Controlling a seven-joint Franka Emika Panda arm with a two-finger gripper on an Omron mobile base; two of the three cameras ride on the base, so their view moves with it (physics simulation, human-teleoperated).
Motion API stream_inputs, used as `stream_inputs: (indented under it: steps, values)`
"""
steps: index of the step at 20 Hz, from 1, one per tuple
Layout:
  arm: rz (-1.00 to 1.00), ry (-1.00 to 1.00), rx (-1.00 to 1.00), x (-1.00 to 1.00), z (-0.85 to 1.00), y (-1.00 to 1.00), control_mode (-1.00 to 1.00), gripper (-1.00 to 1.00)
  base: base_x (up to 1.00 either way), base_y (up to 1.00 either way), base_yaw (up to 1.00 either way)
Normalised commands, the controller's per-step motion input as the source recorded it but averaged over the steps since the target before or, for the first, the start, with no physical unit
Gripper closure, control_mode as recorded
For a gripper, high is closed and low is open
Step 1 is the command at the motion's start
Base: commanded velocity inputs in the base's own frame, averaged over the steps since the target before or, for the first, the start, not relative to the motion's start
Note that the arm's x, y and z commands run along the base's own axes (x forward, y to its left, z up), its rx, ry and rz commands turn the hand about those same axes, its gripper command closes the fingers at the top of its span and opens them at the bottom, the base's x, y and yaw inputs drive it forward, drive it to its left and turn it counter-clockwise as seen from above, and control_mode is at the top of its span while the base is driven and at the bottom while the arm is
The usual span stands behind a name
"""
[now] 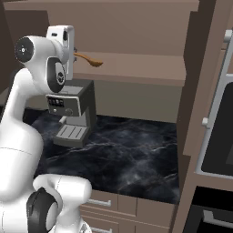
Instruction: Organize the utensils by type. Pick up the wooden spoons from the counter and place them in the open cabinet. Then pick up the metallic utensils from the counter and place them in the open drawer.
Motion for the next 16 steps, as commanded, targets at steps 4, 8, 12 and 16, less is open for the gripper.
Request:
stream_inputs:
  steps: [4, 8, 12, 16]
  values:
    - [0.0, 0.01, -0.03, 0.55, 0.0, -0.07, -1.0, 1.0, 0.0, 0.0, 0.0]
    - [0.0, 0.0, -0.08, 0.47, -0.16, -0.05, -1.0, 1.0, 0.0, 0.0, 0.0]
    - [0.0, -0.03, -0.11, 0.37, -0.32, -0.08, -1.0, 1.0, 0.0, 0.0, 0.0]
    - [0.0, 0.0, -0.04, 0.33, -0.1, -0.14, -1.0, 1.0, 0.0, 0.0, 0.0]
